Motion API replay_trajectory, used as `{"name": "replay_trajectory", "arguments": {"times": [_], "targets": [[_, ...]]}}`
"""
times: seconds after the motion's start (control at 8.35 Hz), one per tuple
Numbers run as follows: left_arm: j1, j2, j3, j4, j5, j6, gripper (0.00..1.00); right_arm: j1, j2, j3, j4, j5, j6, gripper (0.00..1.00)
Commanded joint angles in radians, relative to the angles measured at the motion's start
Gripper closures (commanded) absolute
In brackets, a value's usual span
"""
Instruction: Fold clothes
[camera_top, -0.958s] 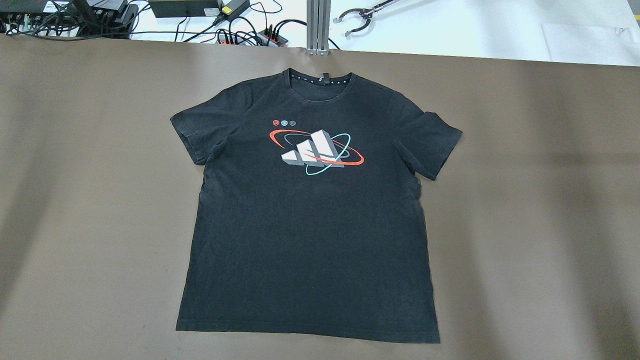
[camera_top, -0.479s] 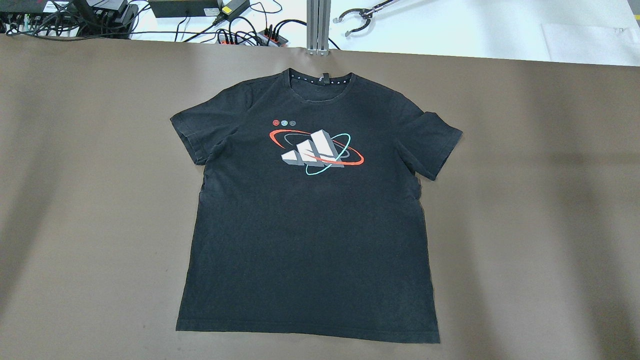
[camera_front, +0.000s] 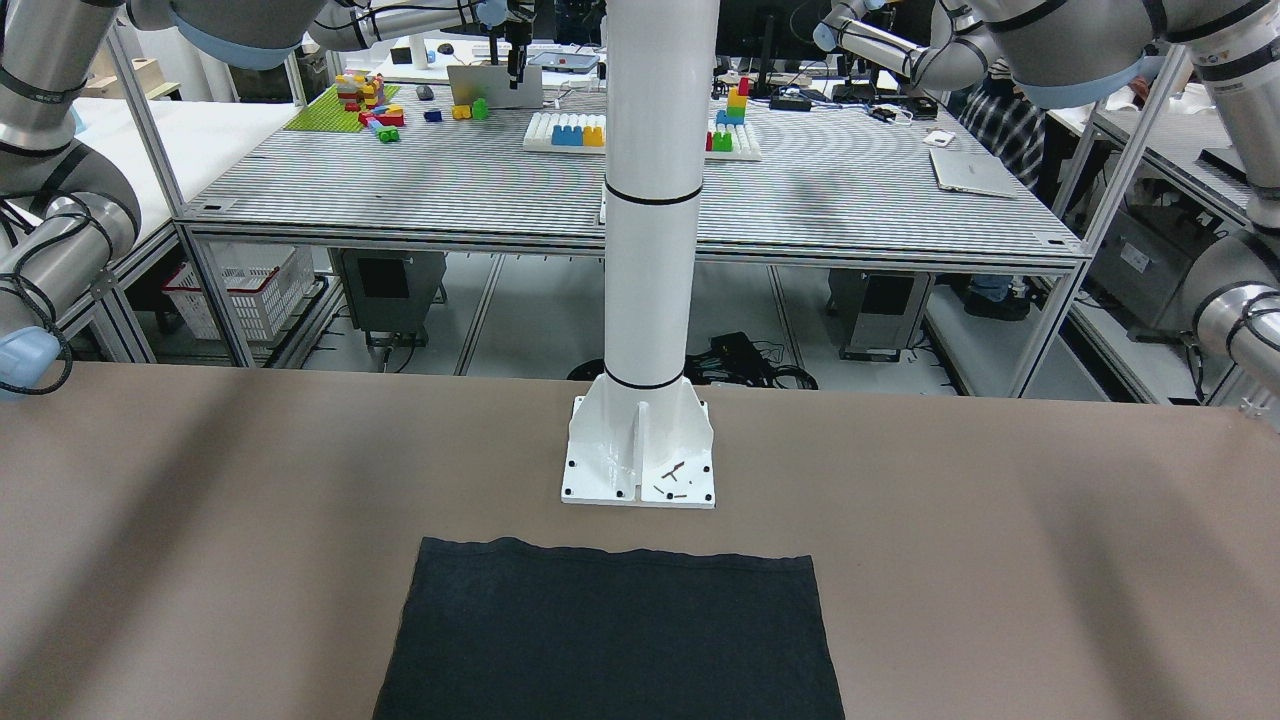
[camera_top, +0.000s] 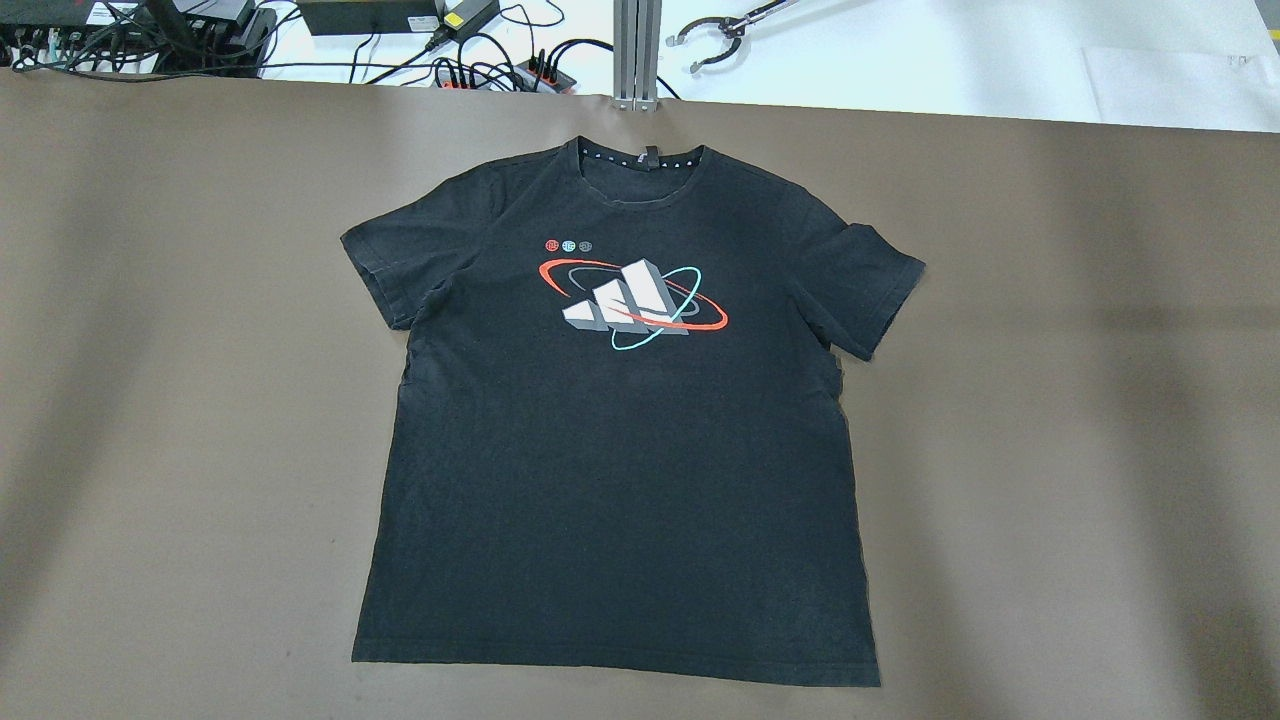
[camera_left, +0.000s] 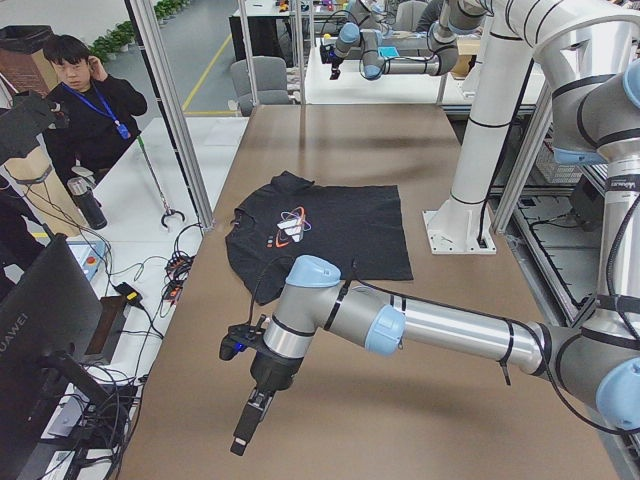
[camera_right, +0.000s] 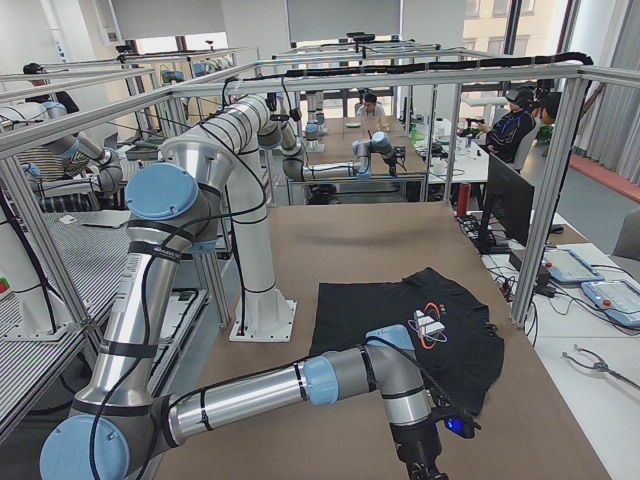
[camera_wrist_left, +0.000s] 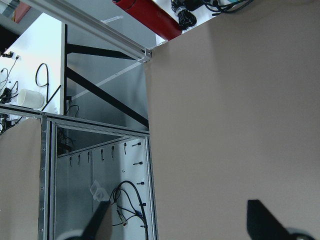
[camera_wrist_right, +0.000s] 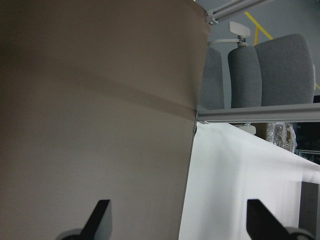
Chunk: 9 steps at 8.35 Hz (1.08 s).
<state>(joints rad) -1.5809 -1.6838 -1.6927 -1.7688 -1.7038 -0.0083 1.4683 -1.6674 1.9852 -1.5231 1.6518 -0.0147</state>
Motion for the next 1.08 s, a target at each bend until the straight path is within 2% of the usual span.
{"name": "replay_trajectory", "arguments": {"times": [0.0, 0.36, 0.48, 0.72, 0.84, 0.96], "targets": [[0.024, 0.013, -0.001, -0.007, 0.004, -0.002, 0.05, -0.005, -0.002, -0.020, 0.032, 0.100, 0.002, 0.05], [0.045, -0.008, 0.005, -0.012, -0.010, 0.001, 0.05, -0.008, 0.003, -0.035, 0.064, 0.092, 0.004, 0.05], [0.061, -0.064, 0.030, -0.012, -0.023, 0.001, 0.05, -0.029, 0.049, -0.090, 0.111, 0.088, 0.013, 0.05], [0.168, -0.211, 0.169, -0.027, -0.062, -0.028, 0.06, -0.071, 0.195, -0.265, 0.135, 0.089, 0.097, 0.07], [0.249, -0.293, 0.238, -0.034, -0.078, -0.047, 0.06, -0.144, 0.268, -0.319, 0.135, 0.091, 0.134, 0.07], [0.280, -0.344, 0.276, -0.038, -0.106, -0.120, 0.06, -0.210, 0.305, -0.353, 0.152, 0.094, 0.239, 0.07]]}}
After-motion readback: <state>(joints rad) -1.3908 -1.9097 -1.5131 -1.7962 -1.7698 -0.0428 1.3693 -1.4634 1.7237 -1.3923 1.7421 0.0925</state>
